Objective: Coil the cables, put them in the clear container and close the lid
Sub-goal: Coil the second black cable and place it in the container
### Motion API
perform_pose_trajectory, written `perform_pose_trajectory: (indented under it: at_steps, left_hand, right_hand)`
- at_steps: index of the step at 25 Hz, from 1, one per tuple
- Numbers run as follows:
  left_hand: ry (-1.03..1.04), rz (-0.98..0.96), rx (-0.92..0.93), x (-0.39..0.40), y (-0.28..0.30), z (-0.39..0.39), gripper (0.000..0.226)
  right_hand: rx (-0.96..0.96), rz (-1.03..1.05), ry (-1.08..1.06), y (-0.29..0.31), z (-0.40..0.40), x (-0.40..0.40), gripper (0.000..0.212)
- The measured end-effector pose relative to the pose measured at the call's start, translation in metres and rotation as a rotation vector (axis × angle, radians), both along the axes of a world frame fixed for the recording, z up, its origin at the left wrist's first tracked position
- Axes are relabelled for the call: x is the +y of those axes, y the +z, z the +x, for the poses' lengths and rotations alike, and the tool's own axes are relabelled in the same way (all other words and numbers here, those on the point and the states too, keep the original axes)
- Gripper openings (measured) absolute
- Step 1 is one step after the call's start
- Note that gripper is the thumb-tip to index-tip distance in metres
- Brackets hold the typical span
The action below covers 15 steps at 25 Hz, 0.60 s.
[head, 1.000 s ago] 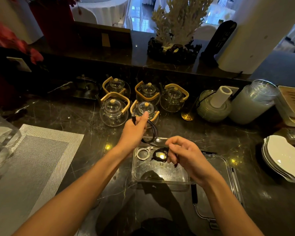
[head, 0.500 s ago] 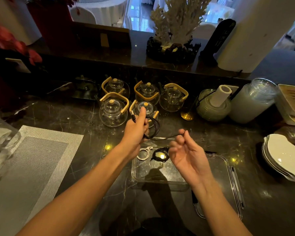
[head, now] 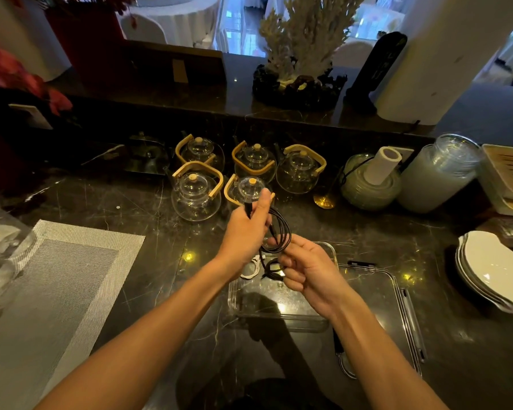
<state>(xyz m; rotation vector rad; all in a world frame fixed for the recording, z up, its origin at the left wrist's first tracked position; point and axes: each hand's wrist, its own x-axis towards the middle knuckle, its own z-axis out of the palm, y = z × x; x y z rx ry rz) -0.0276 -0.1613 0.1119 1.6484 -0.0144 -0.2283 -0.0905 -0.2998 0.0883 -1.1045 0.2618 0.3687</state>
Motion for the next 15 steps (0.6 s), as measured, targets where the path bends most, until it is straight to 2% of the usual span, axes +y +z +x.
perform_pose_trajectory:
  at_steps: [4, 8, 9, 11, 13, 15]
  left_hand:
    - [0.006, 0.005, 0.064, 0.003, -0.010, 0.002, 0.050]
    - [-0.062, 0.101, 0.019, 0.002, -0.017, -0.002, 0.055]
    - [-0.070, 0.140, -0.018, 0.002, -0.018, -0.002, 0.053]
    - [-0.090, 0.237, -0.081, 0.005, -0.019, -0.002, 0.049]
    - [-0.104, 0.299, -0.092, 0.006, -0.022, -0.001, 0.049]
    - [-0.099, 0.306, -0.078, 0.007, -0.024, -0.001, 0.049]
  right_hand:
    - [-0.120, -0.071, 0.022, 0.000, 0.000, 0.001, 0.025]
    - [-0.165, 0.006, 0.008, 0.001, 0.000, 0.004, 0.038]
    - [-0.160, -0.042, 0.006, 0.002, 0.001, 0.005, 0.039]
    - [-0.159, -0.274, -0.017, 0.003, 0.004, 0.009, 0.030]
    - [-0.234, -0.534, -0.094, 0.004, 0.006, 0.014, 0.017]
    - [-0.351, -0.708, -0.182, 0.001, 0.004, 0.018, 0.014]
